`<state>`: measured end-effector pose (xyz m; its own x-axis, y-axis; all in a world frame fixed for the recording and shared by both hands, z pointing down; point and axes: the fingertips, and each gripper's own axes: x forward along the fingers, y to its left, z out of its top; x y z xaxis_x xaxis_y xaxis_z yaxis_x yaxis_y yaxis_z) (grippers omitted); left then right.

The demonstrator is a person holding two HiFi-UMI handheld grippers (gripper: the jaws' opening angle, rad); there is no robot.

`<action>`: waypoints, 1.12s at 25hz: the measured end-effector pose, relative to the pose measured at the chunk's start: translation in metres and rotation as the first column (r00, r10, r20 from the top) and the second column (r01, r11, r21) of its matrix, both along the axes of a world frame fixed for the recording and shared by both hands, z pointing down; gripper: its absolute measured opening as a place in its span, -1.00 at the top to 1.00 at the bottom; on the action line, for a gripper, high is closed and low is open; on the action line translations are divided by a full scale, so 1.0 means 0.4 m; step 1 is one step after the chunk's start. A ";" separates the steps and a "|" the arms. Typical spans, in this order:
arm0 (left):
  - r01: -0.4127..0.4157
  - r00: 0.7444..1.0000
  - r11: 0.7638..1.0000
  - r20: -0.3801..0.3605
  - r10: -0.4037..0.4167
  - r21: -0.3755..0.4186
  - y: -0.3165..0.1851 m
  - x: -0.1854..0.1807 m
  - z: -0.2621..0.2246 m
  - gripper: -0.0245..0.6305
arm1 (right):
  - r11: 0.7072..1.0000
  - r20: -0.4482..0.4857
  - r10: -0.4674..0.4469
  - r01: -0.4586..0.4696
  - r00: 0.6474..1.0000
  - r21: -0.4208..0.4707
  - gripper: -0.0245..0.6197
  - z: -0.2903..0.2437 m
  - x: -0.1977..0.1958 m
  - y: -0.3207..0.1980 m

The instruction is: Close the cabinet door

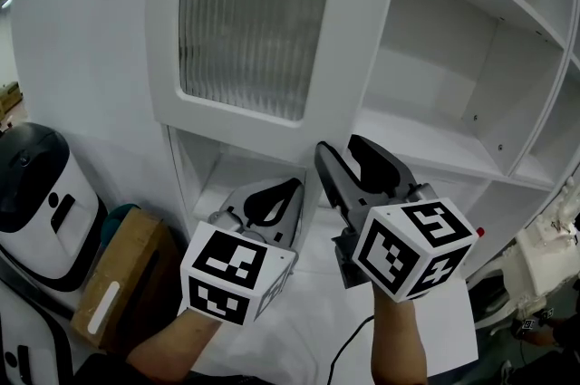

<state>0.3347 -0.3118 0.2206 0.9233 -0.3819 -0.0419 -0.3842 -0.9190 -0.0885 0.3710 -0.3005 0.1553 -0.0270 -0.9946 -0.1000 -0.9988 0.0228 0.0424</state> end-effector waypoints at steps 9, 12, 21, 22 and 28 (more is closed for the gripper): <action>-0.005 1.000 1.000 -0.022 0.005 0.001 -0.028 0.013 -0.015 0.89 | 1.000 0.005 0.017 -0.017 1.000 0.013 0.30 0.001 0.028 -0.027; -0.014 1.000 1.000 -0.024 0.014 -0.003 -0.034 0.023 -0.018 0.89 | 1.000 0.007 0.023 -0.023 1.000 0.014 0.30 0.001 0.038 -0.037; -0.029 0.999 1.000 -0.021 0.029 -0.004 -0.048 0.049 -0.016 0.89 | 0.999 0.001 0.038 -0.038 0.999 0.019 0.30 -0.002 0.061 -0.060; -0.030 0.999 1.000 -0.022 0.029 -0.006 -0.051 0.051 -0.016 0.89 | 0.999 0.000 0.042 -0.042 0.999 0.020 0.30 -0.002 0.064 -0.063; -0.030 0.999 0.999 -0.017 0.030 -0.017 -0.066 0.059 -0.005 0.89 | 0.999 -0.004 0.039 -0.039 0.999 0.024 0.30 -0.003 0.072 -0.076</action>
